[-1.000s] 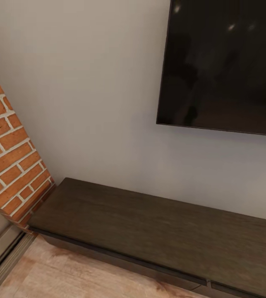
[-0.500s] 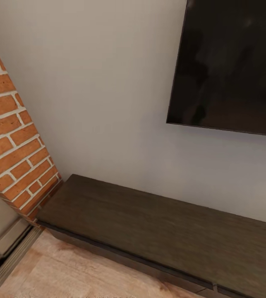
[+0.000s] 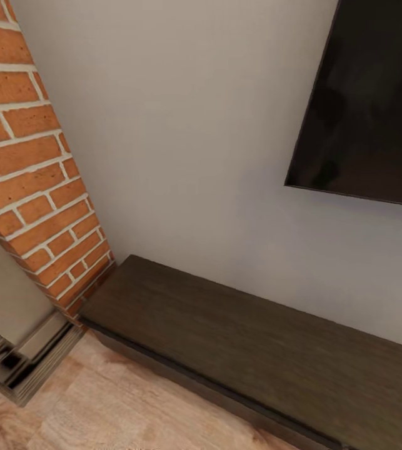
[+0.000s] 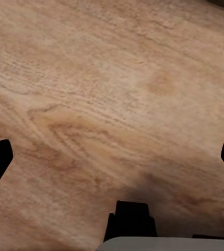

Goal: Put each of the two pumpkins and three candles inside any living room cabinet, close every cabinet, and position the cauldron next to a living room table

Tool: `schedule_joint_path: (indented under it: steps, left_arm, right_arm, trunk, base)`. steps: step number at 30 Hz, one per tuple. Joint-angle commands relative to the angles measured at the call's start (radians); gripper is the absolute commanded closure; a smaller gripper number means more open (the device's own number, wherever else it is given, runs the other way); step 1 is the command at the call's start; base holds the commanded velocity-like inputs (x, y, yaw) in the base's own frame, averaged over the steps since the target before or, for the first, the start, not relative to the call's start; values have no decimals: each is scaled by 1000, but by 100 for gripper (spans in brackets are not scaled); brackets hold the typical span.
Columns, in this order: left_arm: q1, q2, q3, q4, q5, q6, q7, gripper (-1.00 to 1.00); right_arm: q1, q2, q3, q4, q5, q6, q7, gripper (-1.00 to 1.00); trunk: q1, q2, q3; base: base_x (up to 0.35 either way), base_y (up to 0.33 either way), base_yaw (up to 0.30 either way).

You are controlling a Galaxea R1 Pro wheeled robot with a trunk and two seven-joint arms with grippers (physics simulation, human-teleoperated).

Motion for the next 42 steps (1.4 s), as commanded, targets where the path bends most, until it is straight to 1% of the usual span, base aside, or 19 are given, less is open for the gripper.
schedule_joint_path:
  steps: [1, 6, 14, 32, 42]
  left_arm:
    - [0, 0, 0, 0, 0, 0, 0, -100]
    - [0, 6, -1, 0, 0, 0, -1, -100]
    - [0, 8, -3, 0, -3, 0, -1, -100]
    - [0, 8, -3, 0, -3, 0, -1, -100]
    - [1, 8, -3, 0, -2, 0, -1, -100]
  right_arm:
    - [0, 0, 0, 0, 0, 0, 0, -100]
    - [0, 0, 0, 0, 0, 0, 0, -100]
    - [0, 0, 0, 0, 2, 0, 0, -100]
    - [0, 0, 0, 2, 2, 0, 0, -100]
    - [0, 0, 0, 2, 2, 0, -1, -100]
  trunk:
    - [0, 0, -1]
    - [0, 0, -5]
    - [0, 0, -10]
    - [0, 0, -18]
    - [0, 0, -19]
  base:
    - [0, 0, 251]
    - [56, 0, 254]
    - [242, 0, 268]
    - [10, 0, 278]
    - [0, 0, 284]
